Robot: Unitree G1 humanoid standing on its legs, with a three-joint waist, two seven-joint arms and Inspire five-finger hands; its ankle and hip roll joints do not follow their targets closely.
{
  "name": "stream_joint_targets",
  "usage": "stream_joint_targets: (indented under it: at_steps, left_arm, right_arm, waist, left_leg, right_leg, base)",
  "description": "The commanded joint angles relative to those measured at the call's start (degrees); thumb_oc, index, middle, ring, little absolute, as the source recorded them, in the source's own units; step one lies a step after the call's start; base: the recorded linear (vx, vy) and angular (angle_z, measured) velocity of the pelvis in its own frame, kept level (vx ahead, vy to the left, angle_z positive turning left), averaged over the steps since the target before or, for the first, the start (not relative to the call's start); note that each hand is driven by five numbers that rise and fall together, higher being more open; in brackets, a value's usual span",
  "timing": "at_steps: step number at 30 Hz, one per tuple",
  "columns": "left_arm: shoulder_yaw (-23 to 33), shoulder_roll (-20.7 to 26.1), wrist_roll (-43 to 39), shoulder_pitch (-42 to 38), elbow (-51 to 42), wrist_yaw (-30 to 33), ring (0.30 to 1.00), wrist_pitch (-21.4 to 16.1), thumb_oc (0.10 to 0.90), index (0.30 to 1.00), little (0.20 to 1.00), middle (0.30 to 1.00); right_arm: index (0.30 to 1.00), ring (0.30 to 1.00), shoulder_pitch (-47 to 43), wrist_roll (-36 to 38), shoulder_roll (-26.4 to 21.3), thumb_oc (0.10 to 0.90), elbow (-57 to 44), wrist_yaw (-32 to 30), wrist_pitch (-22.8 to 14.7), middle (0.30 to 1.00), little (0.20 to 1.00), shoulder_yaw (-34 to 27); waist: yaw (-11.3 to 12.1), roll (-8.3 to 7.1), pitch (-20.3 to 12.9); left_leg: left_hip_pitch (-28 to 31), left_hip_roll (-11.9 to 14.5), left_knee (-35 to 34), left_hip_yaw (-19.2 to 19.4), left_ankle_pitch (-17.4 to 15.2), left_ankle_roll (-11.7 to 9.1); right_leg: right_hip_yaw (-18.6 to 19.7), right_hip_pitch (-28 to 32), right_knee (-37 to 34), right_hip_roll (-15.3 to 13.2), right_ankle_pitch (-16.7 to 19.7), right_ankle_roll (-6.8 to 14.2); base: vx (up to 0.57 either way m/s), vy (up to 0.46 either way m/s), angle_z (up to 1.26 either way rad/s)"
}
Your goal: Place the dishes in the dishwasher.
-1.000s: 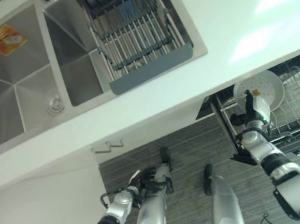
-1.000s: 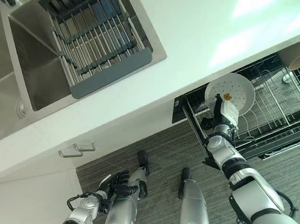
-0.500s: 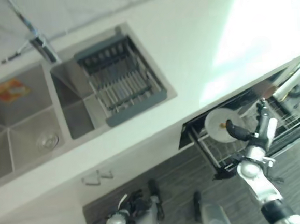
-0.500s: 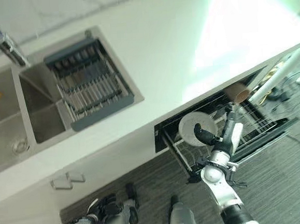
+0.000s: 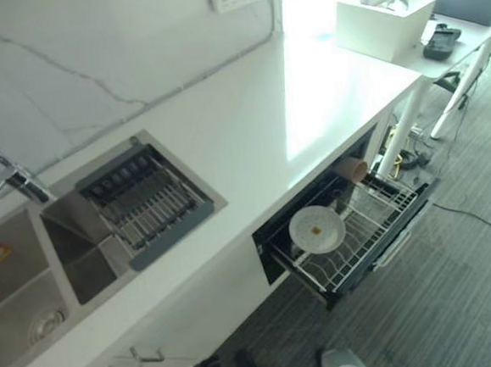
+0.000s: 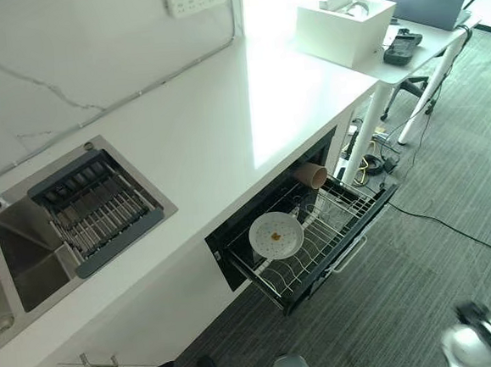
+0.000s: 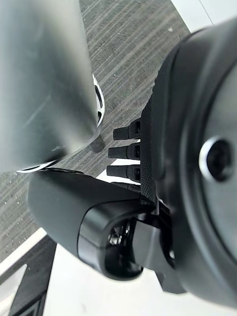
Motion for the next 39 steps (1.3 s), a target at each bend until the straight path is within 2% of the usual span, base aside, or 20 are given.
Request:
stream_joint_targets:
  at_steps: [1,2,4,6,11,14,18,24,27,34,36,39]
  left_arm:
    - [-2.8,1.9,-0.2,0.8,3.4,-1.6,0.900,1.1,0.800,0.900,0.900,0.900]
    - [-4.2,2.3,-0.8,-0.3,4.7,-1.9,0.900,0.7,0.800,0.900,0.900,0.900]
    - [-6.5,2.4,-1.6,-2.2,5.3,-2.3,0.900,1.7,0.800,0.900,0.900,0.900]
    - [-7.7,2.4,-1.8,-3.1,5.2,-2.5,0.900,2.3,0.800,0.900,0.900,0.900]
    - [-9.6,1.7,-4.0,-3.5,4.7,-2.4,0.900,2.2,0.800,0.900,0.900,0.900]
    - [-10.6,1.3,-5.7,-4.1,3.3,-2.6,0.900,2.2,0.800,0.900,0.900,0.900]
    - [-10.7,1.1,-8.3,-3.8,1.7,-2.7,0.900,2.1,0.800,0.900,0.900,0.900]
    - [-9.6,1.6,-10.1,-3.7,0.1,-3.0,0.900,0.9,0.800,0.900,0.900,0.900]
    - [-8.6,2.2,-11.1,-3.8,-0.1,-2.5,0.900,0.8,0.800,0.900,0.900,0.900]
    - [-4.9,3.1,-12.8,-4.8,1.5,-1.2,0.900,1.1,0.800,0.900,0.900,0.900]
    - [-4.3,3.7,-13.3,-4.8,2.2,-0.8,0.900,1.6,0.800,0.900,0.900,0.900]
    - [-2.8,4.3,-14.9,-4.9,2.8,-1.0,0.900,2.1,0.800,0.900,0.900,0.900]
  right_arm:
    - [0.900,0.900,-5.7,4.1,-1.8,0.800,1.1,-4.5,-3.7,0.900,0.900,-2.0]
    - [0.900,0.900,-6.1,10.2,-1.3,0.800,9.8,-3.0,-6.4,0.900,0.900,-2.8]
    - [0.900,0.900,-7.1,14.6,-1.0,0.800,21.5,-1.9,-6.2,0.900,0.900,-3.0]
    - [0.900,0.900,-7.7,14.2,-1.0,0.800,25.6,0.4,-4.1,0.900,0.900,-1.5]
    - [0.900,0.900,-10.6,15.0,-0.3,0.800,33.7,5.2,-0.7,0.900,0.900,6.4]
    - [0.900,0.900,-13.3,11.6,-1.1,0.800,35.0,7.3,3.5,0.900,0.900,12.5]
    - [0.900,0.900,-17.2,7.3,-3.7,0.800,35.0,10.1,6.1,0.900,0.900,19.4]
    - [0.900,0.900,-23.3,1.1,-7.7,0.800,33.2,12.8,5.9,0.900,0.900,25.7]
    - [0.900,0.900,-25.9,0.3,-9.7,0.800,31.2,12.7,5.5,0.900,0.900,27.3]
    - [0.900,0.900,-31.8,-2.0,-13.2,0.800,29.8,13.6,2.5,0.900,0.900,27.6]
    - [0.900,0.900,-33.8,-3.2,-14.2,0.800,28.5,13.7,0.7,0.900,0.900,27.6]
    - [0.900,0.900,-36.0,-5.5,-15.4,0.800,25.2,13.7,-0.2,0.900,0.900,28.7]
  waist:
    - [0.2,-1.21,2.4]
    - [0.2,-1.20,2.3]
    - [0.8,-0.73,2.2]
    - [1.2,-0.34,2.4]
    - [2.9,0.84,3.4]
    - [4.6,2.25,4.9]
    - [6.3,3.89,7.4]
    - [9.0,5.83,10.7]
    - [10.3,7.68,12.5]
    - [12.6,7.37,15.2]
    - [13.4,6.29,16.2]
    - [14.1,4.89,17.5]
  left_leg:
    - [0.2,0.3,11.5,-0.8,-16.5,-0.9]
    - [0.6,0.2,11.5,-0.9,-16.8,-1.2]
    - [0.2,0.4,11.5,-1.4,-16.2,-1.4]
    - [0.0,0.3,11.5,-1.8,-15.9,-1.5]
    - [-1.3,0.0,11.5,-2.6,-15.0,-1.9]
    - [-2.8,-0.7,11.5,-3.6,-14.3,-1.9]
    - [-5.0,-1.7,11.5,-4.7,-13.5,-1.9]
    - [-7.0,-3.3,11.5,-6.4,-13.1,-1.2]
    - [-8.0,-3.6,11.5,-8.8,-12.5,-0.5]
    - [-9.4,-6.2,11.5,-10.1,-10.0,1.0]
    - [-9.9,-7.2,11.5,-10.3,-9.4,1.7]
    - [-10.8,-8.5,11.5,-10.6,-8.9,2.5]
  right_leg:
    - [-2.9,1.2,-2.3,-0.6,-0.7,3.2]
    - [-2.9,1.6,-2.3,-0.6,-1.0,3.2]
    - [-3.1,1.5,-2.3,-0.5,-0.5,2.9]
    - [-3.2,1.5,-2.3,-0.6,-0.5,2.6]
    - [-4.5,1.3,-2.3,-1.1,-0.6,2.1]
    - [-5.7,1.0,-2.3,-1.8,-1.0,1.6]
    - [-7.2,0.1,-2.3,-2.4,-1.2,0.8]
    - [-9.9,0.3,-2.3,-2.6,-1.9,-0.4]
    - [-11.0,1.4,-1.9,-0.9,-2.1,-1.5]
    - [-10.6,-6.4,11.4,-3.1,-5.6,-2.6]
    - [-10.1,-8.5,15.6,-3.7,-6.5,-3.0]
    - [-8.9,-10.9,19.8,-3.9,-7.5,-3.7]
  base:
    - [0.05,-0.010,-0.28]
    - [0.06,-0.014,-0.11]
    - [0.03,-0.011,-0.02]
    - [0.00,0.000,0.00]
    - [0.01,0.024,0.03]
    - [-0.01,0.086,0.29]
    - [-0.03,0.093,0.30]
    - [0.00,0.054,0.25]
    - [0.03,0.049,0.37]
    - [-0.05,-0.007,0.09]
    - [-0.06,-0.087,0.08]
    - [-0.03,-0.082,-0.02]
